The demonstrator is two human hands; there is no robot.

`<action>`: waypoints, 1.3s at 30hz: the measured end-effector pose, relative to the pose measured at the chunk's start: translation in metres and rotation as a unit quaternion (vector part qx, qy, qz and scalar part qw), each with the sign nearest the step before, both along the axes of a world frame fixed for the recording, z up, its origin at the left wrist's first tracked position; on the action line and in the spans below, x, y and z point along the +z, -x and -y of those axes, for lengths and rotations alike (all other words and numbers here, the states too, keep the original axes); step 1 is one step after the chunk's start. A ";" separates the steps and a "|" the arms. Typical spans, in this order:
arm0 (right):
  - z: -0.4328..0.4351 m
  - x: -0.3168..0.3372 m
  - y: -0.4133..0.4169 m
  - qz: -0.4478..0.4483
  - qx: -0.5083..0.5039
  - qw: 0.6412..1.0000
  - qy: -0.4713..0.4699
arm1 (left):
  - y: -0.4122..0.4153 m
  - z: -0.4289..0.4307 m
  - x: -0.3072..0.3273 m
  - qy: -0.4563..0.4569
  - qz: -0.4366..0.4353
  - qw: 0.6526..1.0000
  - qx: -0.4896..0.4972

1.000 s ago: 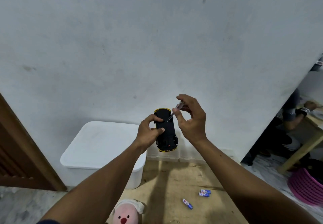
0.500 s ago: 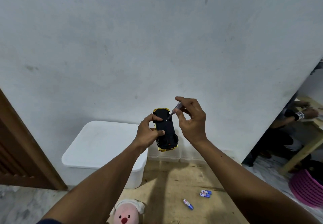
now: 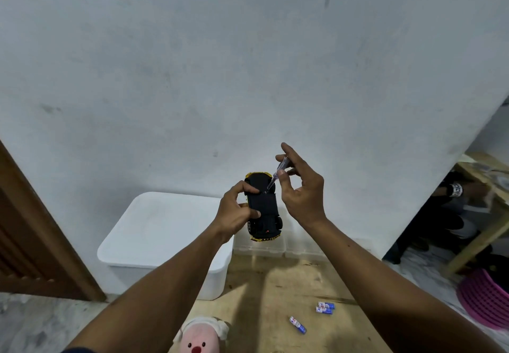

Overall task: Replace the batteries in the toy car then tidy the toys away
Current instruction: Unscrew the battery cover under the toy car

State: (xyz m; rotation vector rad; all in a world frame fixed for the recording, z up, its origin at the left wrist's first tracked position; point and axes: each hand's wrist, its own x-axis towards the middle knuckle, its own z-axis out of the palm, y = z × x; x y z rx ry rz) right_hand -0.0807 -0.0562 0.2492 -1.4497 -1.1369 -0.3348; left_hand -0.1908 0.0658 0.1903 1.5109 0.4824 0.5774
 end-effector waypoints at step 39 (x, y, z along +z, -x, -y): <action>-0.007 0.006 -0.004 -0.022 0.005 1.000 0.000 | -0.003 -0.009 0.001 0.019 -0.003 1.000 0.002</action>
